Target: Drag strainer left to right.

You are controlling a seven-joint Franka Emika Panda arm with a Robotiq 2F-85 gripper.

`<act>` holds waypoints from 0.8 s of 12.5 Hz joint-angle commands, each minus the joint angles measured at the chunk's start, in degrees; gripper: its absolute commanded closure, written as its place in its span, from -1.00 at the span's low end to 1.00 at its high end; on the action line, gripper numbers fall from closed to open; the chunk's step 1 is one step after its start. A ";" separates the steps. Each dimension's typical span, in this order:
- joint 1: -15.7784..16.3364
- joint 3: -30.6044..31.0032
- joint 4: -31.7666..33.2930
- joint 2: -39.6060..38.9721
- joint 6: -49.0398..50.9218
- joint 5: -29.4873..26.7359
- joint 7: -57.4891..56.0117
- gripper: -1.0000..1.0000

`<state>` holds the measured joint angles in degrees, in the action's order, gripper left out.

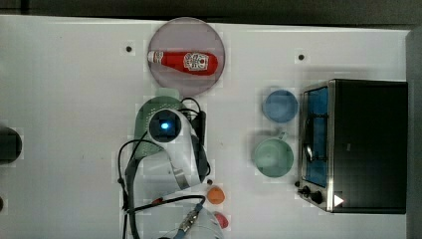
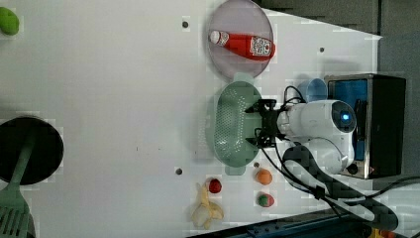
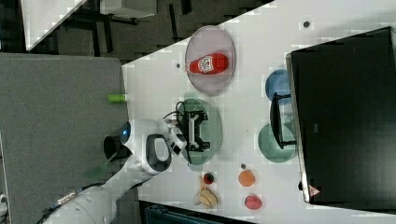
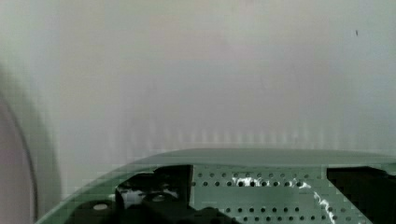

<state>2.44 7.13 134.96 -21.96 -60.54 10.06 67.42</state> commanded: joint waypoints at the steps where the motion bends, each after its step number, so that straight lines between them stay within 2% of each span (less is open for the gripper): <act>1: -0.74 -2.03 1.08 0.34 -0.66 -0.41 -6.46 -1.00; 10: -1.20 -11.97 2.06 0.38 -1.71 -0.41 -17.39 -1.00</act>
<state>2.33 -4.82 136.41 -22.63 -62.33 10.49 55.06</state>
